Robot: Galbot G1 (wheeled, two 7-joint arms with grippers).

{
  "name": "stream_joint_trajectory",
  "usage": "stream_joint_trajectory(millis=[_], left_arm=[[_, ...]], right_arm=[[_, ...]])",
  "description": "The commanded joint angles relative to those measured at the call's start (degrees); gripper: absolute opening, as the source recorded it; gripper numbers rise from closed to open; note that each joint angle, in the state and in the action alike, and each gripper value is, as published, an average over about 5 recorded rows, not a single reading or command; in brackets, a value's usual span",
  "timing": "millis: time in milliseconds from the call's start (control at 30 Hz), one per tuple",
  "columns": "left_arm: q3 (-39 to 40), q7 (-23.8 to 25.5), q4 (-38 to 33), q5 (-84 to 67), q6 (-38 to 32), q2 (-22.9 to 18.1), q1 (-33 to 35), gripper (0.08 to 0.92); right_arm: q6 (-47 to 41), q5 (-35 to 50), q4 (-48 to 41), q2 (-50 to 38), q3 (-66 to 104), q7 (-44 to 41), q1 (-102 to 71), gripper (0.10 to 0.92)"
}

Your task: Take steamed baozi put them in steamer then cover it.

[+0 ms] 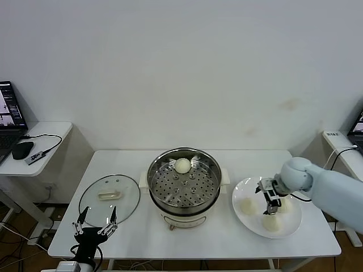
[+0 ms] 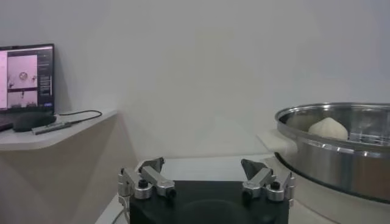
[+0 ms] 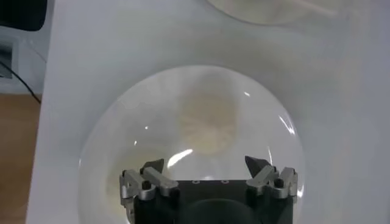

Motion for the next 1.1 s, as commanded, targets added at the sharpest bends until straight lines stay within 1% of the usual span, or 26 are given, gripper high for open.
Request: stream_joint_trajectory(millis=[33,200,300,667,833,967,1100], left_arm=[[-0.01,0.04,0.22,0.02,-0.02,-0.03,-0.06,0.823],[0.09,0.03,0.39,0.05,-0.03,-0.09,-0.24,0.823],[0.14,0.03,0.38,0.08,-0.04,-0.11,-0.29,0.823],[0.17,0.04,0.11,0.09,-0.1,-0.26,-0.16,0.823],[0.19,0.03,-0.15,0.08,-0.08,-0.21,-0.09,0.823],[0.23,0.04,-0.32,0.03,-0.05,-0.08,-0.16,0.823],[0.4,0.05,-0.57,-0.01,0.01,0.16,-0.26,0.823]], right_arm=[[-0.12,-1.23,-4.46,6.02,0.9,0.58,-2.58,0.823],[-0.9,-1.34,-4.64,6.33,0.79,0.9,-2.71,0.821],[-1.29,-1.29,-4.9,6.46,0.79,1.21,-2.74,0.802],[-1.42,-1.67,-4.96,6.23,0.98,0.44,-2.5,0.637],[-1.4,-0.97,-3.42,4.44,1.33,-1.55,-0.42,0.569],[-1.76,1.31,-1.05,1.13,0.71,-3.64,4.84,0.548],[-2.21,4.79,1.83,-2.72,-2.55,-4.87,13.38,0.553]])
